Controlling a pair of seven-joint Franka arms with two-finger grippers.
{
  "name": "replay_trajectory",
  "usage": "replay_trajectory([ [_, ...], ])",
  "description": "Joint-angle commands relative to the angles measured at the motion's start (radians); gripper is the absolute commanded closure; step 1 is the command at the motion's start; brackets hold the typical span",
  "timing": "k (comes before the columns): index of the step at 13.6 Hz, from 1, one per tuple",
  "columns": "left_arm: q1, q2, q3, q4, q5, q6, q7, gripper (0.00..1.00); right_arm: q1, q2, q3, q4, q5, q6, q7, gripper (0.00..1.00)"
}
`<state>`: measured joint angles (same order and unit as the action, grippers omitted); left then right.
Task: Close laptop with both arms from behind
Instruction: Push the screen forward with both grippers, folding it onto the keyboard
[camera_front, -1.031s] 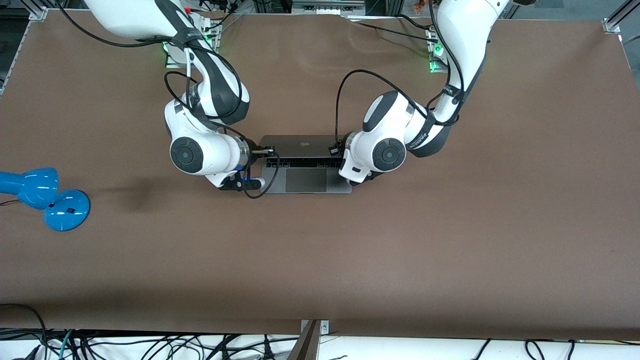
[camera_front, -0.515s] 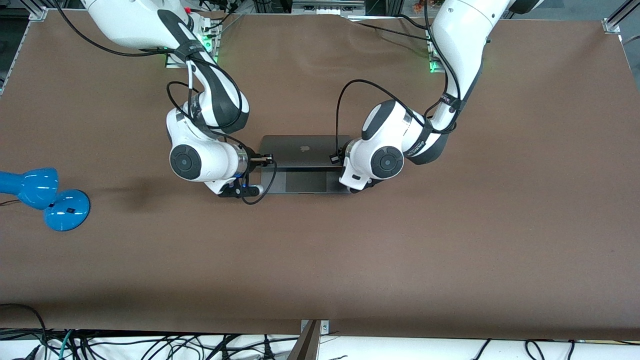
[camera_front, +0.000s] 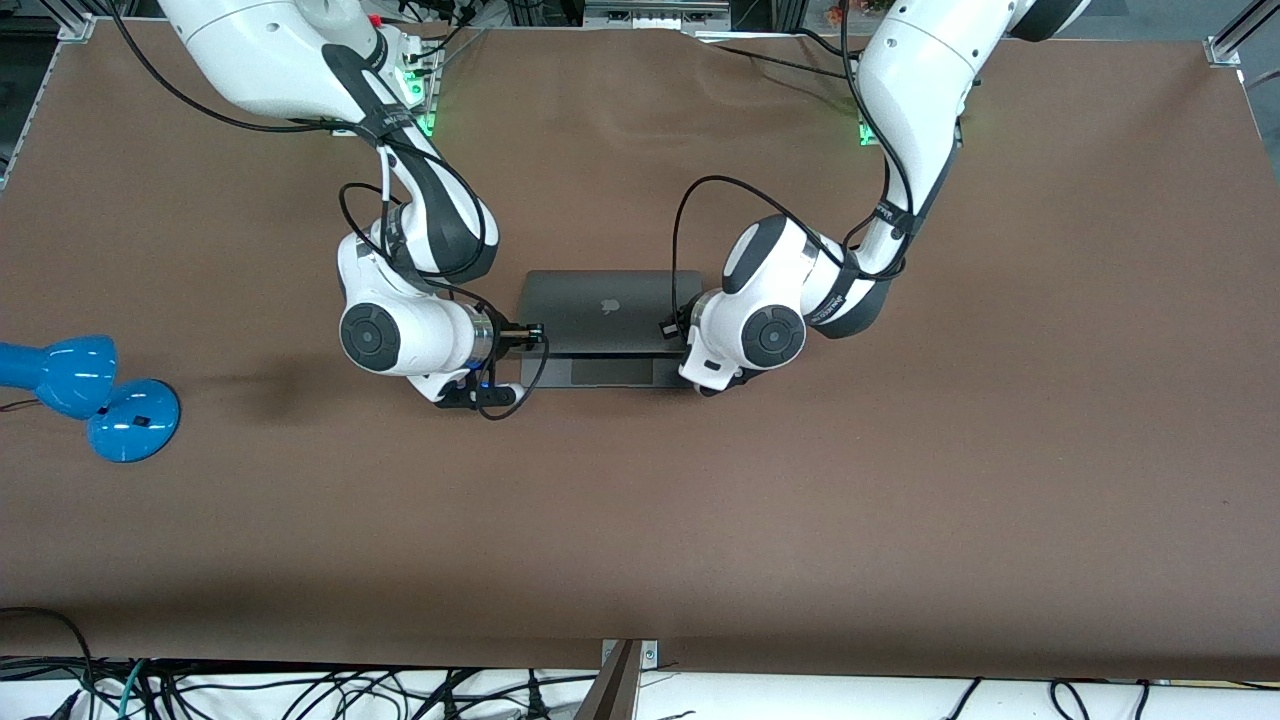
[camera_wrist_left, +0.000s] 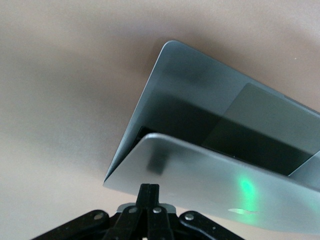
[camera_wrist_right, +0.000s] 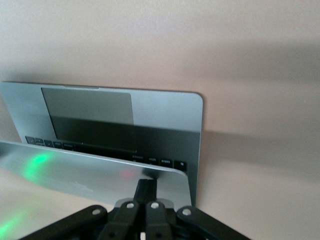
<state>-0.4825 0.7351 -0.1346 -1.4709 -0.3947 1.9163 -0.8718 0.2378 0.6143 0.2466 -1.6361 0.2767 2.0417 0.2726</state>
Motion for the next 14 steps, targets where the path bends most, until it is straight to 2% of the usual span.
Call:
replay_trajectory([
  [1, -0.002, 0.027, 0.001, 0.034, 0.022, 0.009, 0.014, 1.00, 0.002, 0.028, -0.003, 0.005, 0.001, 0.051, -0.041, 0.99],
  [14, -0.015, 0.104, 0.001, 0.032, 0.039, 0.118, 0.014, 1.00, 0.002, 0.127, -0.024, 0.012, -0.005, 0.172, -0.151, 0.99],
])
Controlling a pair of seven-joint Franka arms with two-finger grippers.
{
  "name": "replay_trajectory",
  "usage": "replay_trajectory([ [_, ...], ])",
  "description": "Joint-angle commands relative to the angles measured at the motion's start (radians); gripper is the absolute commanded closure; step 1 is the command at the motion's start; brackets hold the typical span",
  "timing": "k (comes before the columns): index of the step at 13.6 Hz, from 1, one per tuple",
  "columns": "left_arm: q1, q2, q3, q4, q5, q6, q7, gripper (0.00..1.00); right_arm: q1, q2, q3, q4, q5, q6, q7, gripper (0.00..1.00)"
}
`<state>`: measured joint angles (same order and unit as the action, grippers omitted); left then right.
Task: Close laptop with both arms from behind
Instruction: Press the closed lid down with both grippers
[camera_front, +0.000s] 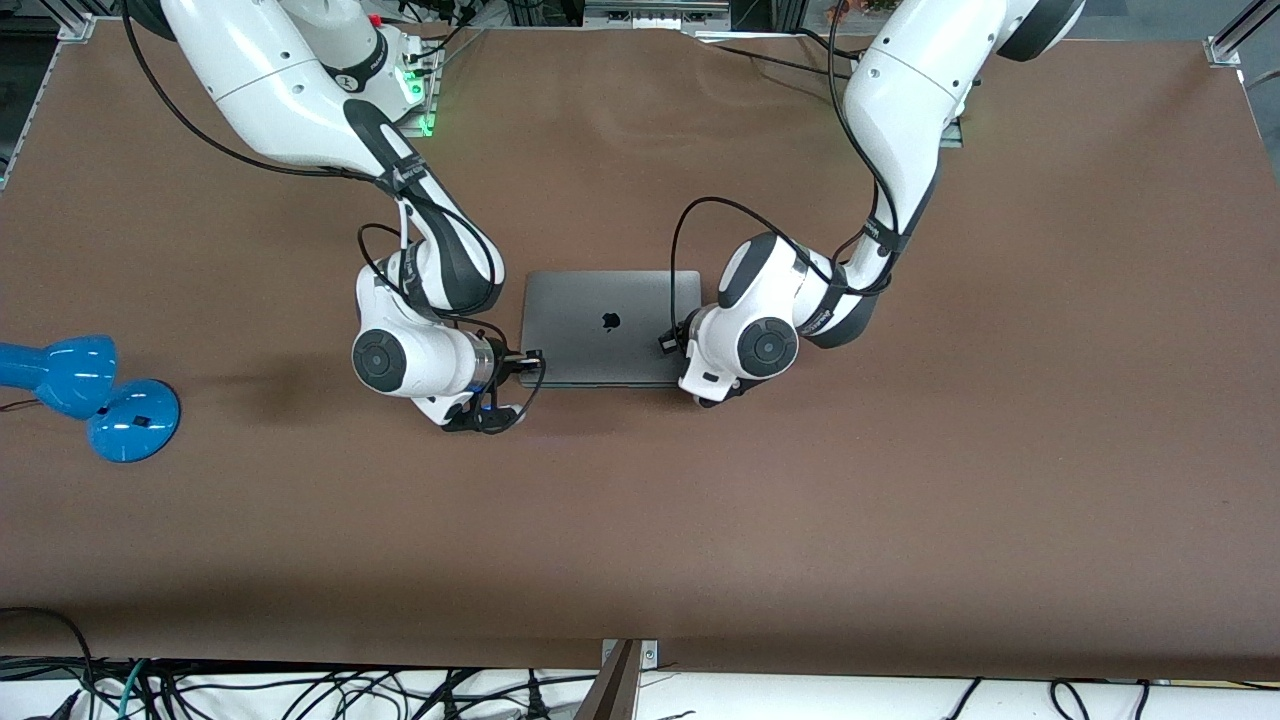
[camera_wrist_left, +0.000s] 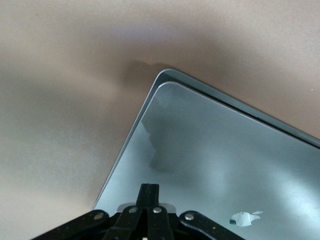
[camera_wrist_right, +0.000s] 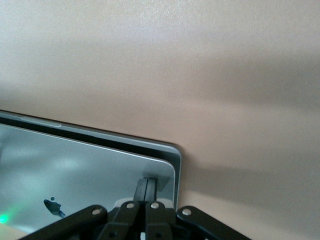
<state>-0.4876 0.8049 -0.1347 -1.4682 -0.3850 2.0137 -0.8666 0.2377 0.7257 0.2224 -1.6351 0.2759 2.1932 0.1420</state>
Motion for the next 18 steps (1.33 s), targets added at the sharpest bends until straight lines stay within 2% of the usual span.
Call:
replay_trajectory([
  [1, -0.011, 0.040, 0.001, 0.031, 0.029, 0.033, 0.011, 1.00, 0.002, 0.015, 0.000, 0.011, -0.004, 0.023, -0.021, 0.99],
  [9, -0.011, 0.057, 0.001, 0.029, 0.029, 0.056, 0.011, 1.00, 0.002, 0.035, 0.000, 0.023, -0.003, 0.045, -0.030, 0.99],
  [10, -0.011, 0.057, 0.001, 0.029, 0.031, 0.056, 0.011, 1.00, 0.002, 0.034, 0.000, 0.026, -0.003, 0.040, -0.026, 0.95],
  [11, -0.011, 0.057, 0.001, 0.029, 0.029, 0.056, 0.011, 0.99, 0.005, 0.029, 0.000, 0.034, -0.004, 0.033, -0.022, 0.86],
  [12, -0.011, 0.059, 0.001, 0.029, 0.029, 0.056, 0.011, 0.90, 0.012, 0.018, 0.000, 0.035, -0.006, 0.028, -0.021, 0.61],
  [13, -0.009, 0.059, 0.001, 0.029, 0.029, 0.056, 0.011, 0.48, 0.015, 0.002, -0.001, 0.035, -0.018, 0.027, -0.018, 0.35],
  [14, -0.009, 0.057, 0.001, 0.029, 0.032, 0.054, 0.011, 0.00, 0.015, -0.021, -0.001, 0.037, -0.046, 0.025, -0.018, 0.20],
  [15, -0.006, 0.056, 0.001, 0.031, 0.049, 0.056, 0.011, 0.00, 0.014, -0.046, -0.001, 0.035, -0.064, 0.002, -0.018, 0.06],
  [16, -0.002, 0.054, 0.001, 0.031, 0.069, 0.054, 0.009, 0.00, 0.014, -0.075, -0.001, 0.037, -0.084, -0.045, -0.016, 0.00],
  [18, 0.003, 0.045, 0.000, 0.031, 0.072, 0.051, 0.009, 0.00, 0.015, -0.132, -0.001, 0.037, -0.150, -0.101, 0.000, 0.00],
])
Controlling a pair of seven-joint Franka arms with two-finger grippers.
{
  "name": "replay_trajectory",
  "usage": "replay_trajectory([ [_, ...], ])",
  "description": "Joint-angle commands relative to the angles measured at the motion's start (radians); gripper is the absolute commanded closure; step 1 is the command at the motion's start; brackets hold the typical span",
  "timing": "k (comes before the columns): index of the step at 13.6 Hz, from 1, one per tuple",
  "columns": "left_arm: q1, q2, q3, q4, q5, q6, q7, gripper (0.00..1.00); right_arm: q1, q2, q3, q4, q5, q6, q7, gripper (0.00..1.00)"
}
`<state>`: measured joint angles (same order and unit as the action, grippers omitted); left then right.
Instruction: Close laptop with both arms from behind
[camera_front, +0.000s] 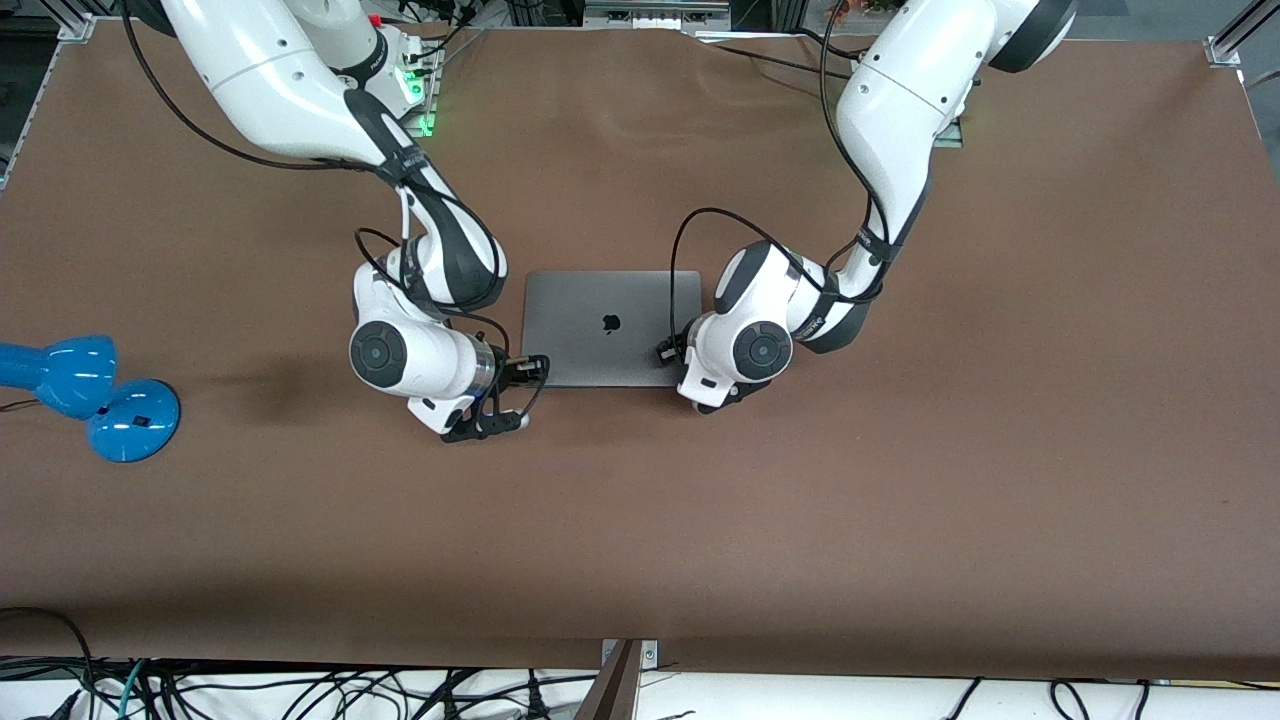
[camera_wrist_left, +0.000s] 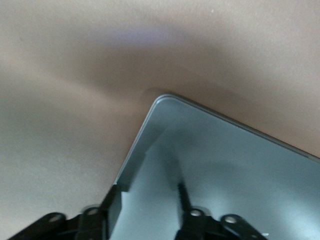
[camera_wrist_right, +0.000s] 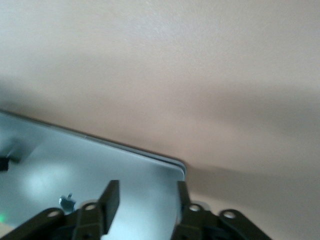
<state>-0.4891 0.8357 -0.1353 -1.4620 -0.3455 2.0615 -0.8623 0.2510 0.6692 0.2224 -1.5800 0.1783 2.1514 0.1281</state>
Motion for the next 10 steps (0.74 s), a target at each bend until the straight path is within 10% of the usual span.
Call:
replay_trajectory([
  [1, 0.007, 0.005, 0.000, 0.023, 0.031, -0.001, 0.005, 0.00, 0.002, -0.100, -0.002, -0.012, -0.087, -0.092, 0.051, 0.00],
  [10, 0.093, -0.399, -0.004, -0.167, 0.174, -0.191, 0.046, 0.00, -0.099, -0.379, 0.000, 0.092, -0.212, -0.520, 0.216, 0.00],
])
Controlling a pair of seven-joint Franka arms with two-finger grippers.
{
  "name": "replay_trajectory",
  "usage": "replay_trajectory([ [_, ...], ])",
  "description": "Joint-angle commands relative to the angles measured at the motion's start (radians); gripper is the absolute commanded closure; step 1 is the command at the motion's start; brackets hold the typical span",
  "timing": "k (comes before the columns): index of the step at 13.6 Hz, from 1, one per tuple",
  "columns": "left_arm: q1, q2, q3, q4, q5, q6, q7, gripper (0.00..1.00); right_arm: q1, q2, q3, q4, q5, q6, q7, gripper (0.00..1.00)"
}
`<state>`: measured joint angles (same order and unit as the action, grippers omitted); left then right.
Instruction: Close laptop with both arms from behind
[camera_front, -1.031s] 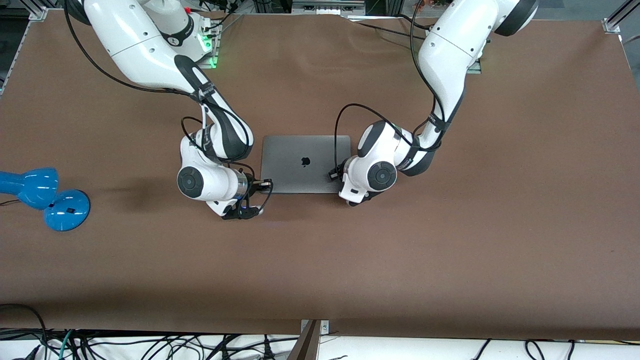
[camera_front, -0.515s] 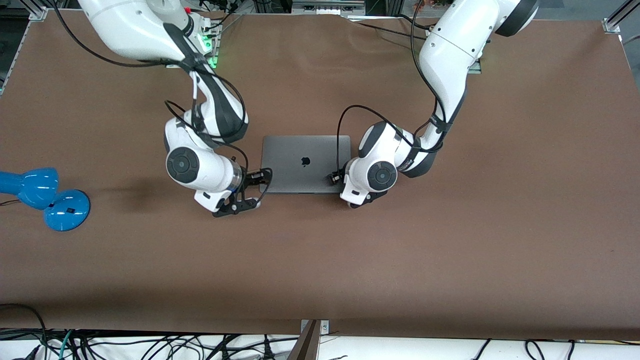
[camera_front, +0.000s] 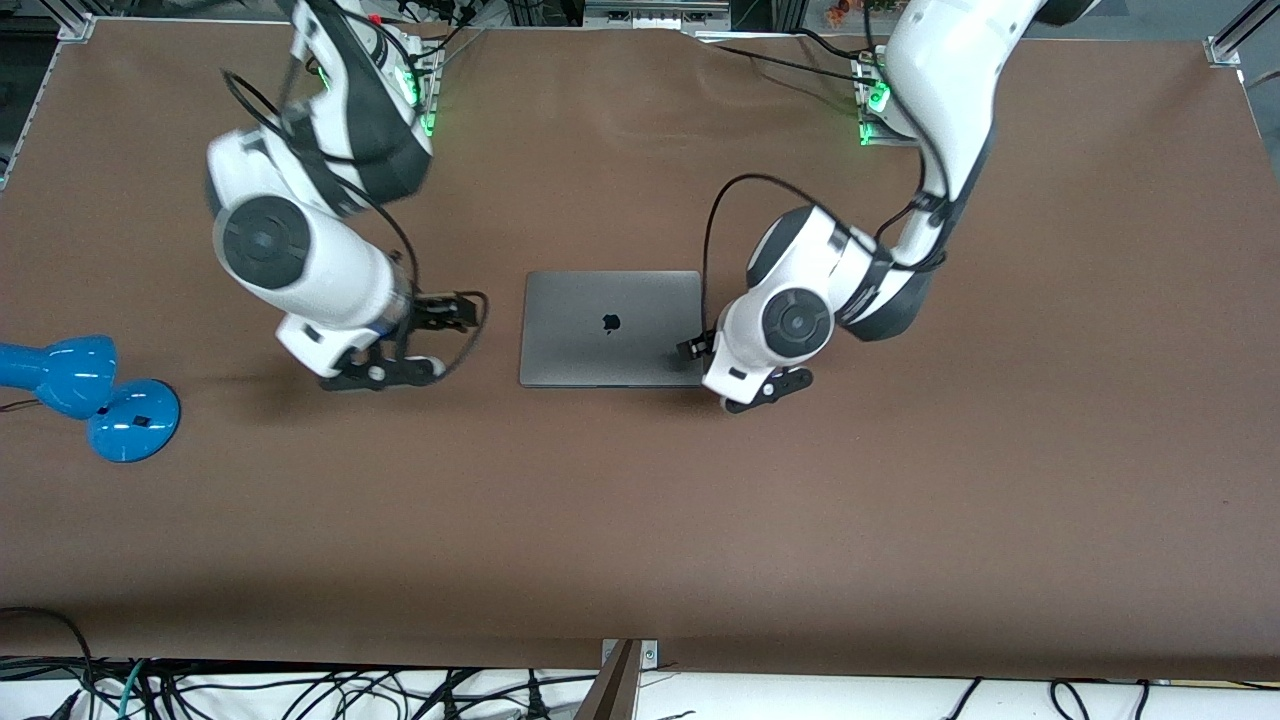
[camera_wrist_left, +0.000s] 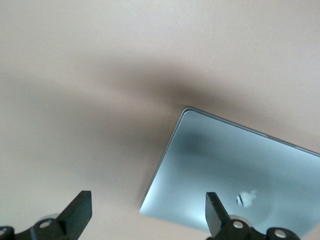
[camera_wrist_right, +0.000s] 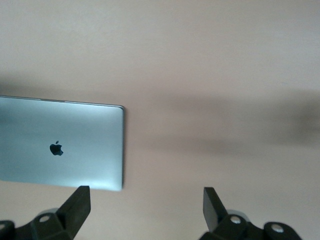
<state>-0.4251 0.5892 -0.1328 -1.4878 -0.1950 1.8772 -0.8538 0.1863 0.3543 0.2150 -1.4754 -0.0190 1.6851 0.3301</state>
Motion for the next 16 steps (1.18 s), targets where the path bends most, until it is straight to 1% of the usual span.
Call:
replay_trajectory([
  [1, 0.061, -0.219, -0.007, -0.182, 0.023, -0.029, 0.080, 0.00, -0.053, -0.093, 0.007, -0.014, -0.015, -0.076, 0.012, 0.00],
  [3, 0.126, -0.361, -0.004, -0.262, 0.032, -0.096, 0.212, 0.00, -0.070, -0.144, 0.006, -0.014, -0.019, -0.108, 0.013, 0.00],
  [5, 0.182, -0.467, -0.007, -0.276, 0.112, -0.206, 0.286, 0.00, -0.103, -0.185, 0.006, -0.014, -0.019, -0.130, 0.012, 0.00],
  [6, 0.207, -0.511, -0.008, -0.278, 0.133, -0.254, 0.323, 0.00, -0.119, -0.195, -0.002, -0.014, -0.019, -0.151, 0.004, 0.00],
  [7, 0.247, -0.550, -0.008, -0.285, 0.135, -0.288, 0.378, 0.00, -0.120, -0.216, -0.025, -0.014, -0.010, -0.183, 0.000, 0.00],
  [9, 0.319, -0.627, -0.008, -0.345, 0.153, -0.294, 0.479, 0.00, -0.120, -0.248, -0.060, -0.014, -0.006, -0.222, -0.011, 0.00],
  [10, 0.356, -0.655, -0.008, -0.374, 0.154, -0.294, 0.548, 0.00, -0.120, -0.253, -0.075, -0.014, -0.006, -0.220, -0.054, 0.00],
  [11, 0.371, -0.676, -0.004, -0.385, 0.154, -0.299, 0.593, 0.00, -0.120, -0.255, -0.095, -0.014, -0.009, -0.220, -0.147, 0.00],
  [12, 0.371, -0.693, 0.001, -0.385, 0.152, -0.317, 0.602, 0.00, -0.120, -0.256, -0.118, -0.014, -0.012, -0.222, -0.231, 0.00],
  [13, 0.359, -0.716, 0.021, -0.385, 0.154, -0.332, 0.605, 0.00, -0.122, -0.261, -0.131, -0.014, -0.016, -0.223, -0.252, 0.00],
  [14, 0.330, -0.738, 0.057, -0.378, 0.154, -0.351, 0.625, 0.00, -0.122, -0.262, -0.135, -0.014, -0.019, -0.222, -0.252, 0.00],
  [16, 0.223, -0.735, 0.189, -0.297, 0.154, -0.415, 0.662, 0.00, -0.125, -0.264, -0.157, -0.014, -0.022, -0.222, -0.247, 0.00],
])
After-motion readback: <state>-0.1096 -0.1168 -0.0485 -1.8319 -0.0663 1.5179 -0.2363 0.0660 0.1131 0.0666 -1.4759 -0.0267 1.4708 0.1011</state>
